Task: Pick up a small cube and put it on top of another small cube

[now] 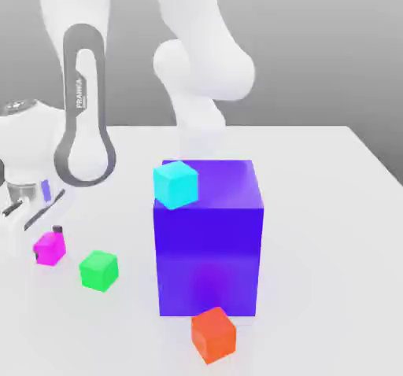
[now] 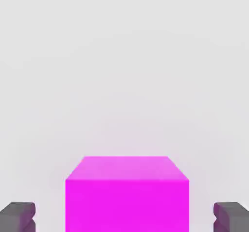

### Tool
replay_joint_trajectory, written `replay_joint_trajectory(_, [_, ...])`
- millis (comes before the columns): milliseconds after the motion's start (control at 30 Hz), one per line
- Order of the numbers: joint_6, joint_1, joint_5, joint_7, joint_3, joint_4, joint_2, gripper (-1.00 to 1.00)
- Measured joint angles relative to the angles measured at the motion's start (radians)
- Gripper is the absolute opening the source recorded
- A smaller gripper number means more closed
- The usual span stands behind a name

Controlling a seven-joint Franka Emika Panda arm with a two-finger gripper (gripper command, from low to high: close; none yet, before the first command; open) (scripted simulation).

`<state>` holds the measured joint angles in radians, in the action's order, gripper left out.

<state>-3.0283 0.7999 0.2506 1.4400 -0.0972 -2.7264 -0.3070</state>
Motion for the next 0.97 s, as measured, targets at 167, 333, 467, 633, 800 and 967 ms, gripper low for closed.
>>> replay_joint_trajectory(167, [-0.004, 0.005, -0.003, 0.003, 0.005, 0.0, -0.002, -1.0])
replay_joint_trajectory(333, [0.118, -0.072, -0.123, 0.094, -0.101, -0.034, 0.155, -1.0])
replay_joint_trajectory(467, [0.218, -0.131, -0.223, 0.163, -0.076, -0.078, 0.302, -1.0])
replay_joint_trajectory(633, [0.322, -0.239, -0.269, 0.188, 0.024, -0.15, 0.478, -1.0])
replay_joint_trajectory(800, [0.199, -0.264, -0.261, 0.181, 0.043, -0.156, 0.361, -1.0])
replay_joint_trajectory(967, [0.105, -0.264, -0.241, 0.167, 0.05, -0.151, 0.263, 1.0])
